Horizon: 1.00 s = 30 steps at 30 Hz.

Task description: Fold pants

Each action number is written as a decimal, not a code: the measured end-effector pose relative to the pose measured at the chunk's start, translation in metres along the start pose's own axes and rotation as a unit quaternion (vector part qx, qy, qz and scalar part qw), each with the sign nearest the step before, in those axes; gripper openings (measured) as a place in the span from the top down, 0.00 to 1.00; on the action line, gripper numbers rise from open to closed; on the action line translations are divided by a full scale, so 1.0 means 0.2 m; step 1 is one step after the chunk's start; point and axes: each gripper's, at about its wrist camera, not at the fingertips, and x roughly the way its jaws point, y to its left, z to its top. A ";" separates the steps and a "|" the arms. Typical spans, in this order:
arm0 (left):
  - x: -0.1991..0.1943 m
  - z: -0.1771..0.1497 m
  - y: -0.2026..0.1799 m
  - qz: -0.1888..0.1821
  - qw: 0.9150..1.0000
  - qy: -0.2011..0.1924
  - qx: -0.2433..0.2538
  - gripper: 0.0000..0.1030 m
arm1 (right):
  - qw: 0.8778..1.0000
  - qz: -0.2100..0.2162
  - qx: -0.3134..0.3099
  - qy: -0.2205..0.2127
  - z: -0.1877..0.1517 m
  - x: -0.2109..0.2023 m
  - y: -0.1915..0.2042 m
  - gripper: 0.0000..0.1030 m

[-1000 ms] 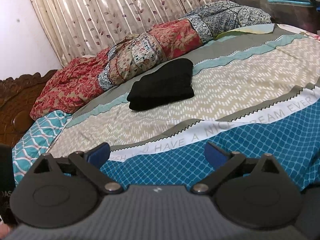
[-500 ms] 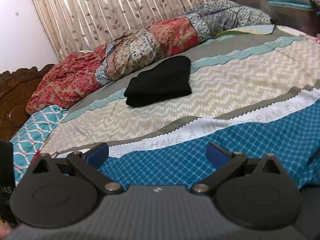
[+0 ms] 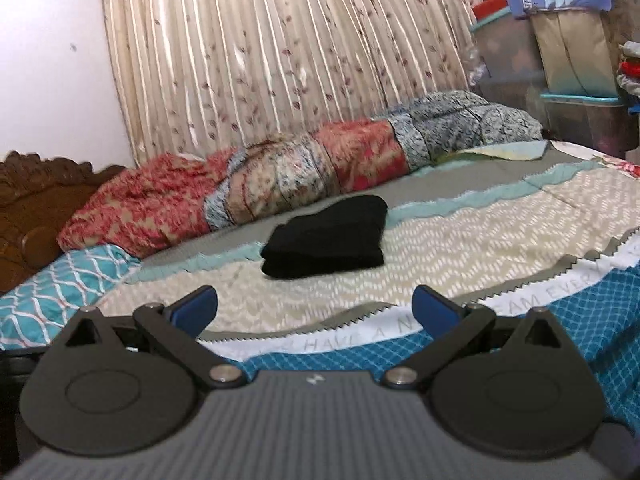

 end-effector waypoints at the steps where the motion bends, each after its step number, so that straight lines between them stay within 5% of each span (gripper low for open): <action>1: -0.01 0.00 -0.01 -0.001 1.000 -0.005 0.003 0.00 | 1.000 0.005 -0.002 0.005 0.00 0.01 0.00 0.00; 13: -0.05 0.01 -0.11 -0.003 0.997 -0.031 0.065 0.00 | 1.000 0.007 -0.013 0.010 0.03 0.05 0.05 0.00; 17: -0.08 0.07 -0.13 0.035 0.991 -0.086 0.096 0.00 | 0.999 0.000 -0.035 -0.014 0.09 0.04 0.07 0.00; 21: -0.08 0.15 -0.21 0.080 0.979 -0.112 0.148 0.00 | 0.999 0.014 -0.047 0.009 0.22 0.09 0.12 0.00; 26: -0.04 0.31 -0.27 0.119 0.970 -0.088 0.194 0.00 | 0.998 0.052 0.002 0.034 0.33 0.09 0.16 0.00; 30: 0.01 0.38 -0.22 0.117 0.979 -0.047 0.160 0.00 | 0.995 0.074 0.020 0.064 0.31 0.07 0.20 0.00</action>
